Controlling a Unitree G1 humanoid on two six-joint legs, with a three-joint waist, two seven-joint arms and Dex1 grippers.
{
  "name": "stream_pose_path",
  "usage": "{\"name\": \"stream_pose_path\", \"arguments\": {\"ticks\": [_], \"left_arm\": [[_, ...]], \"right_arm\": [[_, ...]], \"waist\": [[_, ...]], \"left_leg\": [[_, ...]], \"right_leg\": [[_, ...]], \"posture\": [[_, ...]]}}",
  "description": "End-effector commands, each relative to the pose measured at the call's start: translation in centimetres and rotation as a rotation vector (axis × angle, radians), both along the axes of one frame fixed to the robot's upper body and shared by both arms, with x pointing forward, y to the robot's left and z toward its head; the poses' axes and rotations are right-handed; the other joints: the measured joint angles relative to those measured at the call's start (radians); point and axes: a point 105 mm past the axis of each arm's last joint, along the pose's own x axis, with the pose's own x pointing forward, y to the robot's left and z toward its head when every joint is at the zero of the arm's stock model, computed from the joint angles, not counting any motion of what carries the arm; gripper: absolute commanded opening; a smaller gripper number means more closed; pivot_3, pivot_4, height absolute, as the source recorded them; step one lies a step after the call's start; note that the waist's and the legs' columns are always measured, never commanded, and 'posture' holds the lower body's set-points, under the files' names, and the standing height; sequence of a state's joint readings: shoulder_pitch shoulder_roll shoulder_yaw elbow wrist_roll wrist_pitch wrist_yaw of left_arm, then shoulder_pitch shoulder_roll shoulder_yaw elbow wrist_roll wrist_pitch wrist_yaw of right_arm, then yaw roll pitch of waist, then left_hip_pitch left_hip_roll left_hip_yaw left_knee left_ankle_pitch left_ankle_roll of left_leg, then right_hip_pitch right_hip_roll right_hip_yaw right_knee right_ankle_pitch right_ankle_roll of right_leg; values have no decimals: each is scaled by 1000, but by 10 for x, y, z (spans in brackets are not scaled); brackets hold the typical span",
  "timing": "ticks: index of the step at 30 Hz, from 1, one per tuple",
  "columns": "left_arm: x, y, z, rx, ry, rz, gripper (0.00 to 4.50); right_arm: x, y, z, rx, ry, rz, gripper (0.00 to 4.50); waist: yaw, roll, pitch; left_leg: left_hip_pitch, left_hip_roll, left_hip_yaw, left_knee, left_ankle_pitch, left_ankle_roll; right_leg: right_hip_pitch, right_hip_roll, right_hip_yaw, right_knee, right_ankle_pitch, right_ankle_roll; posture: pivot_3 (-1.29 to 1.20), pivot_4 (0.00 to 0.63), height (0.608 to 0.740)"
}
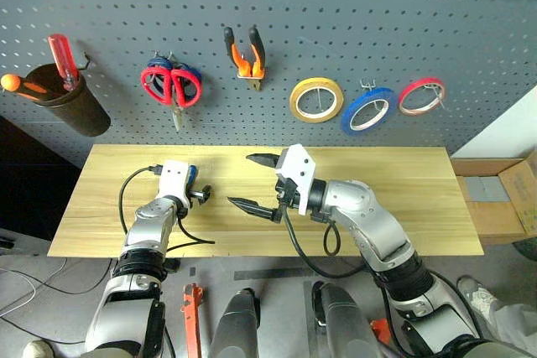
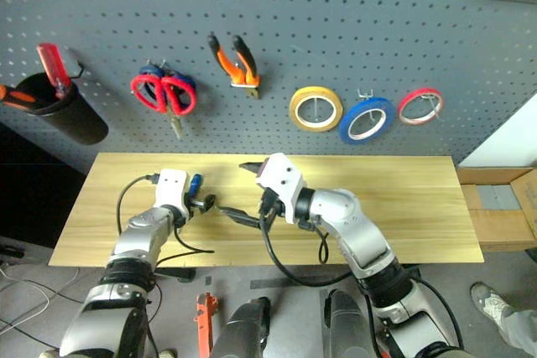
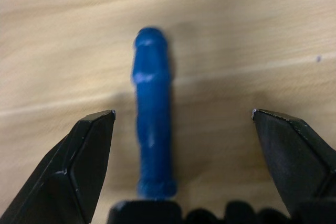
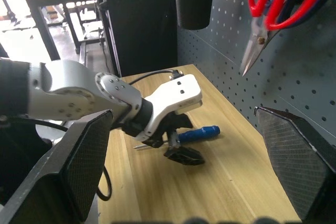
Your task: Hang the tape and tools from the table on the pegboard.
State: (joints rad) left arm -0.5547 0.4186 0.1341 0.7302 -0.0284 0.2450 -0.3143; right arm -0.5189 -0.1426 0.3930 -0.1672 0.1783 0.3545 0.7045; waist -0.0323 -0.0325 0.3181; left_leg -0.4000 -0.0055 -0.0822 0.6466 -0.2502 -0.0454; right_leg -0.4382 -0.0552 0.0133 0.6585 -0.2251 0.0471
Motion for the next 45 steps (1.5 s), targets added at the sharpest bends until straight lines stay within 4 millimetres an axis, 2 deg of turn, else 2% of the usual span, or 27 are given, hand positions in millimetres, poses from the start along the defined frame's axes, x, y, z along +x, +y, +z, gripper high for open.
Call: {"name": "stream_pose_path", "arguments": {"ticks": [1,4,11,17,22,26,28,30,33,36,40,43,45], "left_arm": [[-4,11,-6,35,23,19,3891],[-4,12,-4,35,21,16,2986],[-4,9,-2,24,5,26,535],[-2,6,4,57,-22,24,511],[-8,-13,30,124,-142,-67,511],[-34,-36,59,218,-301,-127,511],[-51,-40,74,248,-387,-72,511],[-66,-35,87,276,-456,8,511],[-85,-16,121,356,-587,165,511],[-85,-7,169,441,-741,217,511],[-70,11,235,526,-931,280,511],[-54,23,271,554,-1006,305,511],[-46,33,288,568,-1038,326,511]], "right_arm": [[-8,1,11,40,-26,14,4500],[-8,1,10,39,-25,13,4500],[0,2,16,47,-39,6,4500],[2,1,18,53,-59,25,4500],[1,3,26,77,-97,55,4500],[-3,1,42,137,-119,82,4500],[-1,-1,51,198,-86,69,4500],[-2,-1,63,265,-47,79,4500],[-7,2,88,379,-24,115,4500],[-9,5,105,431,-24,138,4500],[-4,10,113,455,-37,133,4500],[1,14,113,454,-48,126,4500],[2,15,114,457,-52,122,4500]], "waist": [[-2,0,4],[-3,0,7],[-3,0,8],[-1,-1,8],[1,-4,5],[4,-11,-4],[7,-12,-17],[11,-12,-32],[18,-13,-49],[36,-12,-68],[63,-14,-92],[67,-14,-107],[64,-14,-109]], "left_leg": [[0,0,0,0,0,0],[1,0,0,0,0,0],[0,0,0,0,0,0],[0,0,0,0,0,0],[-1,0,0,-1,1,-1],[-2,1,0,-2,3,-7],[-3,1,0,-2,3,-8],[-3,1,0,-3,3,-9],[-3,2,0,-3,2,-9],[-3,2,-1,-4,2,-7],[-1,2,-5,-3,3,-8],[3,1,-5,-3,3,-8],[7,1,-5,-3,3,-7]], "right_leg": [[0,0,0,0,0,0],[0,0,0,2,0,0],[-1,0,0,1,0,0],[-1,0,0,1,0,0],[-3,0,0,0,0,0],[-3,-1,0,-2,0,0],[-4,-1,1,-3,0,0],[-3,-1,1,-7,1,0],[-3,0,0,-8,2,-1],[-2,1,-3,-8,3,-3],[3,3,-7,-8,4,-3],[10,2,-7,-13,5,-1],[14,2,-7,-14,5,-1]], "posture": [[12,397,740],[13,392,740],[22,364,740],[35,321,740],[43,247,740],[72,198,740],[89,175,740],[108,154,740],[123,134,740],[150,116,740],[160,106,740],[158,105,740],[150,116,740]]}}
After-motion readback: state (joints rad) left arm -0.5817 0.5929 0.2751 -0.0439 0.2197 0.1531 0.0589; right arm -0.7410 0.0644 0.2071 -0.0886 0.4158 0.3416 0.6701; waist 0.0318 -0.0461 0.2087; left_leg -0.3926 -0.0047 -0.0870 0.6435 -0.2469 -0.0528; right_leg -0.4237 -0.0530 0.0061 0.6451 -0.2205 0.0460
